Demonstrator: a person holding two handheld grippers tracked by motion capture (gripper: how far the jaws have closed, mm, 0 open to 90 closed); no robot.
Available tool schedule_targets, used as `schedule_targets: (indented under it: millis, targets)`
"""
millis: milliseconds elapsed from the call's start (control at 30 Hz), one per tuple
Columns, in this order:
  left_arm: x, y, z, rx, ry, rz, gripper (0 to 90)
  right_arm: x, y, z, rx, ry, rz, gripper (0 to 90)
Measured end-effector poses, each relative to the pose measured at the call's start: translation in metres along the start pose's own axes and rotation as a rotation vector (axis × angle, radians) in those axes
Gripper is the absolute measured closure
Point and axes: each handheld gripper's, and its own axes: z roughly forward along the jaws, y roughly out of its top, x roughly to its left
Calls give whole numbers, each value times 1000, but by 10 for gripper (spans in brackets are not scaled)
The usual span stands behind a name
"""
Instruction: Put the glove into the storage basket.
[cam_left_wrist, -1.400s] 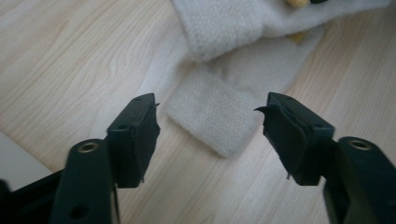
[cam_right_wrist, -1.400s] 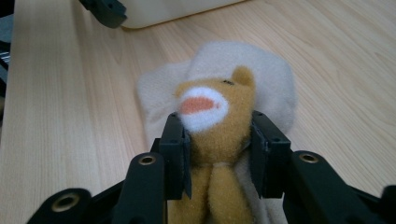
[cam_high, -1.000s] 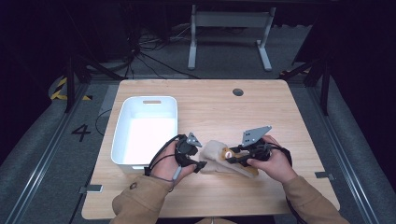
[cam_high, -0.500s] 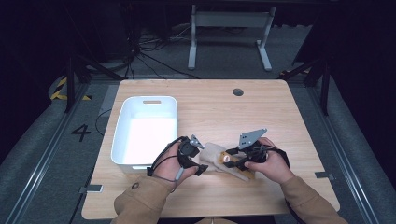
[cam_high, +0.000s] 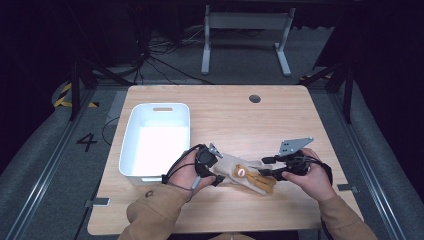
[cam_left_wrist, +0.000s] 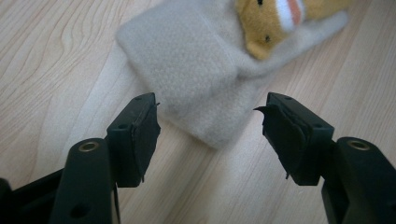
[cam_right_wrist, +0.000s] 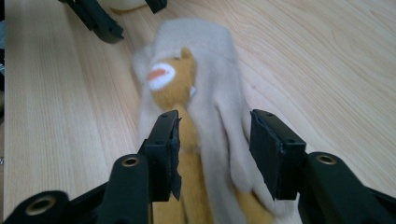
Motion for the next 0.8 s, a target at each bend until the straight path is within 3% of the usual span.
schedule_targets:
  millis: [267, 400, 533, 800]
  targets:
    - [4, 2, 1, 46, -3, 10, 359, -1, -12, -11, 122, -28, 28, 586]
    - [5, 2, 3, 53, -3, 15, 321, -1, -15, -12, 151, -32, 36, 596]
    - [5, 2, 4, 36, 21, 79, 279, 0, -20, -9, 219, -15, 49, 587]
    - [5, 3, 8, 59, 9, 57, 348, 1, -23, 0, 274, -4, 17, 504]
